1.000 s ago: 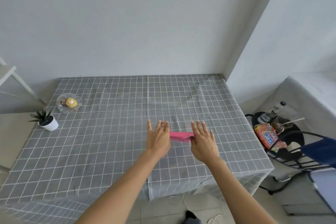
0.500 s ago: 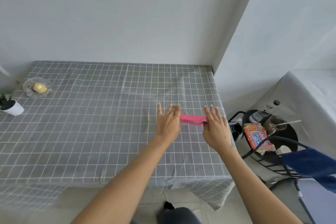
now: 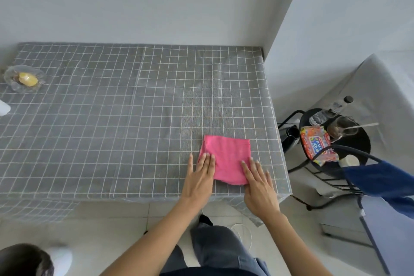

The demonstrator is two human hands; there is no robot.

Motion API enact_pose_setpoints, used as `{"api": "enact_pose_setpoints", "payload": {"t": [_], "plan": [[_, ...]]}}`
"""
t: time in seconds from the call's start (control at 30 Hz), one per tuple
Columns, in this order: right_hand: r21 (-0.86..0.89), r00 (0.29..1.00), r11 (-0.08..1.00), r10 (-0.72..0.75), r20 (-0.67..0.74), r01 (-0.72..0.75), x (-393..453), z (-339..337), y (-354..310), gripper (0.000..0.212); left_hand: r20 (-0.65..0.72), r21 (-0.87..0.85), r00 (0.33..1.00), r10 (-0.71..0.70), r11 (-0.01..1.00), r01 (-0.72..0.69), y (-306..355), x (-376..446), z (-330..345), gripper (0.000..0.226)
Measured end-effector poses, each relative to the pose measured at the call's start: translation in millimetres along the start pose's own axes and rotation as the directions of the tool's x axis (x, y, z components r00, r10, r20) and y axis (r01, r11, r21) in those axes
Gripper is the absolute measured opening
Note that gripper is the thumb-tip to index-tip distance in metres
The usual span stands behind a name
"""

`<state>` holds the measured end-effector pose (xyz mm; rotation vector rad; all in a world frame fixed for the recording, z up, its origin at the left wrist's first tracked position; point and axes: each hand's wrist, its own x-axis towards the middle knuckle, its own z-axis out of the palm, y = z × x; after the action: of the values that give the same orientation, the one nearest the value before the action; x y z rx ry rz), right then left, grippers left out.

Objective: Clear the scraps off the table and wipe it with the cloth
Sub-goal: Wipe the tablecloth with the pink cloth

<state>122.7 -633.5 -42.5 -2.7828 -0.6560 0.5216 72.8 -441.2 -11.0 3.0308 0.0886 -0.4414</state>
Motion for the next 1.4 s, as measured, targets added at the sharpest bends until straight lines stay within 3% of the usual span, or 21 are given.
{"api": "enact_pose_setpoints", "payload": {"t": [0.23,0.3,0.4,0.5,0.6,0.73,0.97,1.4], "plan": [[-0.010,0.996,1.000,-0.009,0.086,0.010,-1,-2,4,0.073,0.090,0.019,0.993,-0.071,0.997,0.070,8,-13,3,0.069],[0.084,0.995,0.996,-0.031,0.095,0.023,0,-10,3,0.076,0.124,0.005,0.984,-0.129,0.992,0.130,5,-16,5,0.070],[0.280,1.000,0.960,-0.020,0.001,0.019,5,-23,3,0.073,0.119,-0.041,0.965,-0.232,0.970,0.238,-6,-15,-1,0.069],[0.272,0.996,0.962,0.024,-0.082,-0.001,20,-27,2,0.062,0.018,-0.118,0.962,-0.273,0.955,0.273,-14,-7,-6,0.061],[0.119,0.998,0.993,0.001,-0.056,0.005,40,-22,-5,0.055,-0.023,-0.189,0.979,-0.202,0.962,0.195,-11,6,-2,0.058],[0.018,1.000,1.000,-0.024,-0.015,0.024,56,-5,-15,0.060,0.064,-0.172,0.997,-0.048,0.983,0.058,-7,25,14,0.065],[0.046,0.994,0.997,0.073,-0.083,-0.069,63,4,-19,0.057,0.050,-0.182,0.997,-0.051,0.982,0.059,-19,34,23,0.065],[0.015,0.998,0.999,0.052,-0.035,-0.052,51,2,-18,0.065,0.076,-0.208,0.997,-0.014,0.978,0.029,-20,27,27,0.069]]}}
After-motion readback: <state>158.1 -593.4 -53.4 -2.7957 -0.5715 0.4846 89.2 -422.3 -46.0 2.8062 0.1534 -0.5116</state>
